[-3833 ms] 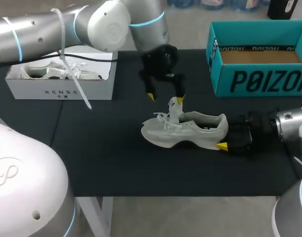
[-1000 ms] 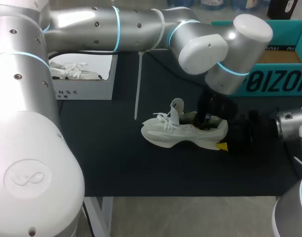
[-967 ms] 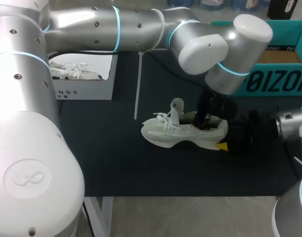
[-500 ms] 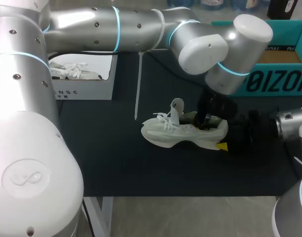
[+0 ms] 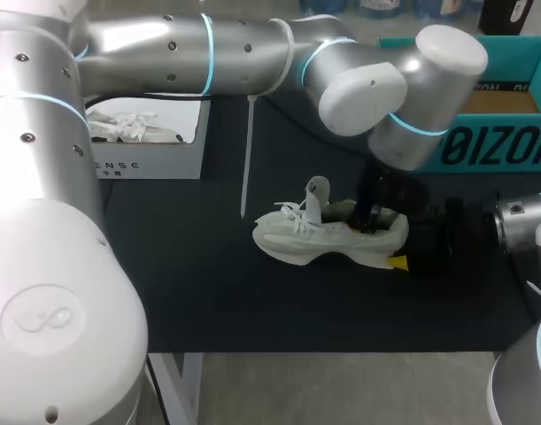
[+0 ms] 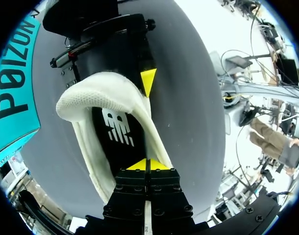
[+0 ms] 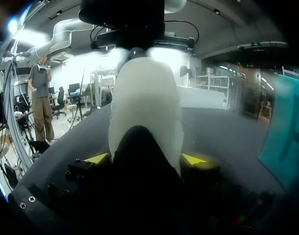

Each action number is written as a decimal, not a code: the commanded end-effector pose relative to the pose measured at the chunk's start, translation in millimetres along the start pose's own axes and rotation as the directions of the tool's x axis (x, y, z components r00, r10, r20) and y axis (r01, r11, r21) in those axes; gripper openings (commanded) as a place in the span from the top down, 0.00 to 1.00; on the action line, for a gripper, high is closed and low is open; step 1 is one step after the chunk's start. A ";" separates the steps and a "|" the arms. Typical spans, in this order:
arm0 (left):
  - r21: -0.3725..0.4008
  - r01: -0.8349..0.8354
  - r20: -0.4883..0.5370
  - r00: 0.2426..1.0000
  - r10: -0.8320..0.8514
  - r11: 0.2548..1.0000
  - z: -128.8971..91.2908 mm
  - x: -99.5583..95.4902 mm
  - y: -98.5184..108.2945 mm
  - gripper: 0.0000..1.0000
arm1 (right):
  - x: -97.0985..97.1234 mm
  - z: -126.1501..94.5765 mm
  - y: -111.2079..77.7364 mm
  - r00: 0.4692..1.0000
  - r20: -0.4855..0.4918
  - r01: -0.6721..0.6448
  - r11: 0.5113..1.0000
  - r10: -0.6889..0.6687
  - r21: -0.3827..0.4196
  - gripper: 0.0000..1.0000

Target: Take the shoe out of the shoebox, open the shoe tongue, remove and reinsert the insole, then place the shoe into the shoebox

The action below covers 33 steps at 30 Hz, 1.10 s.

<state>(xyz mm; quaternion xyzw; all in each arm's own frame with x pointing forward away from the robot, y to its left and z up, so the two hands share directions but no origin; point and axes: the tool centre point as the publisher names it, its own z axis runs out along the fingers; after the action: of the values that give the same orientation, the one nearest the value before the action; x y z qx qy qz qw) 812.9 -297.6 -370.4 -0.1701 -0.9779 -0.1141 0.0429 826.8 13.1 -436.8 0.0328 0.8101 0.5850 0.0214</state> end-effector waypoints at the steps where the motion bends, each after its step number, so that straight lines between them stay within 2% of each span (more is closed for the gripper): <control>1: 0.052 -0.003 0.019 1.000 0.002 0.999 8.0 7.3 5.5 1.00 | -0.2 3.4 -3.9 1.000 0.000 -0.001 1.000 0.001 0.002 1.00; 5: 0.079 -0.013 0.046 0.999 0.009 0.997 12.2 6.2 4.1 1.00 | -0.2 3.4 -3.9 1.000 0.000 -0.001 1.000 0.001 0.002 1.00; 18: 0.084 -0.032 0.094 0.995 0.024 0.996 24.8 0.3 -0.6 1.00 | -0.2 3.4 -3.9 1.000 0.000 -0.001 1.000 0.001 0.002 1.00; 19: 0.081 -0.031 0.097 0.995 0.023 0.996 24.8 0.2 -1.4 0.96 | -0.2 3.4 -3.9 1.000 0.000 -0.001 1.000 0.001 0.002 1.00; 20: 0.084 -0.036 0.102 0.994 0.027 0.996 24.7 0.2 -2.0 0.80 | -0.2 3.4 -3.9 1.000 0.000 -0.001 1.000 0.001 0.002 1.00; 21: 0.084 -0.039 0.102 0.994 0.030 0.996 24.5 0.4 -2.6 0.74 | -0.2 3.4 -3.9 1.000 0.000 -0.001 1.000 0.001 0.002 1.00; 25: 0.085 -0.037 0.105 0.994 0.028 0.996 25.4 0.1 -3.6 0.71 | -0.2 3.4 -3.9 1.000 0.000 -0.001 1.000 0.001 0.002 1.00; 31: 0.083 -0.033 0.107 0.994 0.024 0.996 31.3 -0.8 -4.4 0.61 | -0.2 3.4 -3.9 1.000 0.000 -0.001 1.000 0.001 0.002 1.00; 33: 0.082 -0.028 0.125 0.992 0.018 0.996 33.2 -1.3 -4.1 0.60 | -0.2 3.4 -3.9 1.000 0.000 -0.001 1.000 0.001 0.002 1.00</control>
<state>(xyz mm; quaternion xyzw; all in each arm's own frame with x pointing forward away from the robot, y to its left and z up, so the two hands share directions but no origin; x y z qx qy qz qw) 816.4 -295.4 -398.4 -0.1871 -0.9804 -0.0622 -0.0020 825.4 13.9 -436.7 0.0319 0.8100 0.5851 0.0215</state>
